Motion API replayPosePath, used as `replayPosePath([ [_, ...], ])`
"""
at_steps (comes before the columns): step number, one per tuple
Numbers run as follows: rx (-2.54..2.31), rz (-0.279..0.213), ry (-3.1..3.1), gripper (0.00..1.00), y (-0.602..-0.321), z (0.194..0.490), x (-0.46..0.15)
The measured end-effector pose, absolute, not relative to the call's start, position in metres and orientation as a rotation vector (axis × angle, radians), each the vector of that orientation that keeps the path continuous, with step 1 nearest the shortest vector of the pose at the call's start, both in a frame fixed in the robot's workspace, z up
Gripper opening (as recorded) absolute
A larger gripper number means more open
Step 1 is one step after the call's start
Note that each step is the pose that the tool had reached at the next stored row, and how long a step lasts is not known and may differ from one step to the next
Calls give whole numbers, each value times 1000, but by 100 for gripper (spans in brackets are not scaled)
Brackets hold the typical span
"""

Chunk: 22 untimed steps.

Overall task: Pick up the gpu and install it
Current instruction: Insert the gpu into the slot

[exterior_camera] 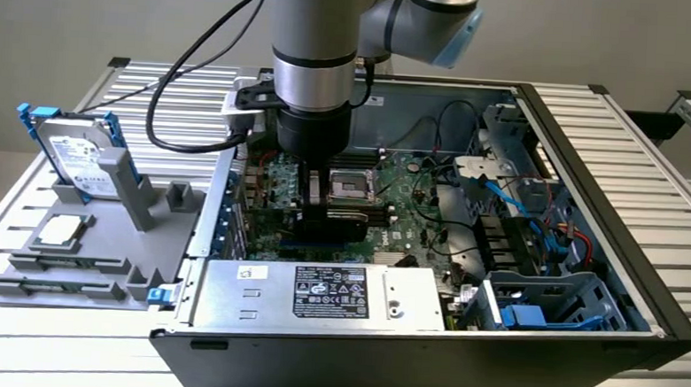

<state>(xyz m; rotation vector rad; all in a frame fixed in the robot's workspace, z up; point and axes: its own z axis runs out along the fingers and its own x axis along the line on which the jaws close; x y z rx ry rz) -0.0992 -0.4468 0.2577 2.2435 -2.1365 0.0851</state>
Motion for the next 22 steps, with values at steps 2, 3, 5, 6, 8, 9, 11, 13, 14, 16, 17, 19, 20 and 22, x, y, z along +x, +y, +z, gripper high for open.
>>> replayPosePath([
  [2,2243,85,-2136,33,-447,258,-99],
  [3,2243,85,-2136,33,-447,258,-99],
  [5,2244,85,-2137,33,-447,258,-99],
  [6,2244,84,-2137,33,-447,258,-99],
  [8,2244,84,-2137,31,-447,258,-99],
  [9,2244,84,-2137,27,-447,258,-99],
  [11,2244,84,-2137,27,-447,258,-99],
  [13,2244,84,-2137,27,-447,258,-99],
  [14,2244,84,-2137,27,-447,258,-99],
  [16,2244,84,-2137,27,-447,258,-99],
  [17,2244,84,-2137,27,-447,258,-99],
  [19,2244,84,-2137,27,-447,258,-99],
  [20,2244,84,-2137,27,-447,258,-99],
  [22,2244,84,-2137,27,-447,258,-99],
])
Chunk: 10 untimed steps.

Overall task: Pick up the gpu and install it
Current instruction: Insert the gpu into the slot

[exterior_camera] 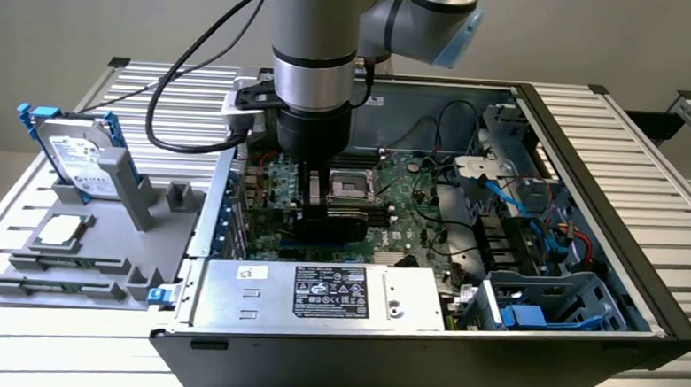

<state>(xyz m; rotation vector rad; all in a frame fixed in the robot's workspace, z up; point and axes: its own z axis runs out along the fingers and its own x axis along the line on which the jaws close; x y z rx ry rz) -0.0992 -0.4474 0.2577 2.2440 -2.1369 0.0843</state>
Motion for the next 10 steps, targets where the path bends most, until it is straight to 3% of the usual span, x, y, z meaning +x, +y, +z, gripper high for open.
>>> replayPosePath([
  [10,2248,83,-2141,27,-447,265,-99],
])
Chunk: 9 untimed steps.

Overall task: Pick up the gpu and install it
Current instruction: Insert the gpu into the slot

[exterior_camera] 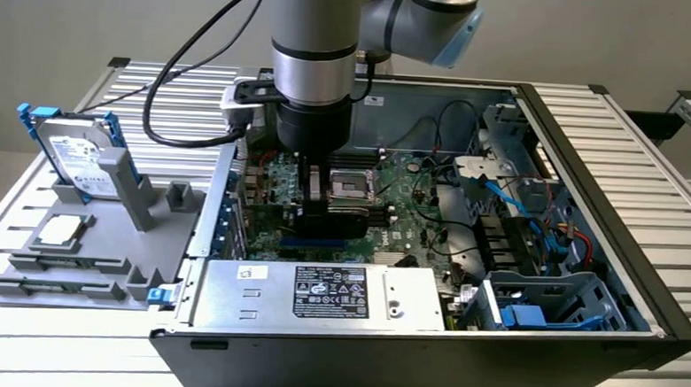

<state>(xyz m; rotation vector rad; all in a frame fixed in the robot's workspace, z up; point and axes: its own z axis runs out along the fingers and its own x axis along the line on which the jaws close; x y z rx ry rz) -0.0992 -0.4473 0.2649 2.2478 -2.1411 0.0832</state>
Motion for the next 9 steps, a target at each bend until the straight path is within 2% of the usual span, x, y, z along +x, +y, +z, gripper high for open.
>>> replayPosePath([
  [9,2249,83,-2143,27,-447,265,-99],
])
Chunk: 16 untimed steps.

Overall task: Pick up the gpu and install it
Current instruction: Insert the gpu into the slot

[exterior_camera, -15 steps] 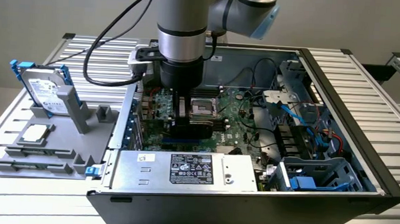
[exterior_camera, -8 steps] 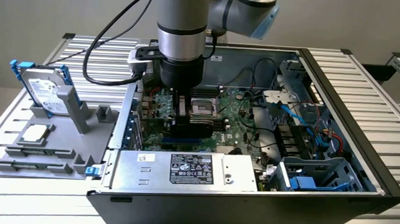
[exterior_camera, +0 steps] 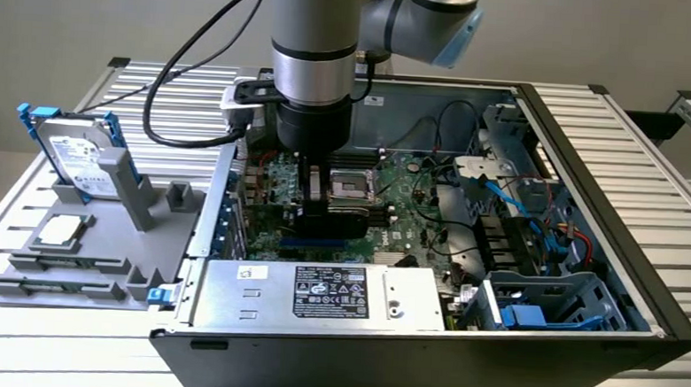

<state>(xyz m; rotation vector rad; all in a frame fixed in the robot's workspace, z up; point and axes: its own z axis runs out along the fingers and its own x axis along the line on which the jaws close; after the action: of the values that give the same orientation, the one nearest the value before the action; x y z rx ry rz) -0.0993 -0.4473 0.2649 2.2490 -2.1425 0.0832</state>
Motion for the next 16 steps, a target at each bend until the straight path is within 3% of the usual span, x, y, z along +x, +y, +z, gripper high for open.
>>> replayPosePath([
  [16,2230,70,-2174,27,-447,265,-99],
])
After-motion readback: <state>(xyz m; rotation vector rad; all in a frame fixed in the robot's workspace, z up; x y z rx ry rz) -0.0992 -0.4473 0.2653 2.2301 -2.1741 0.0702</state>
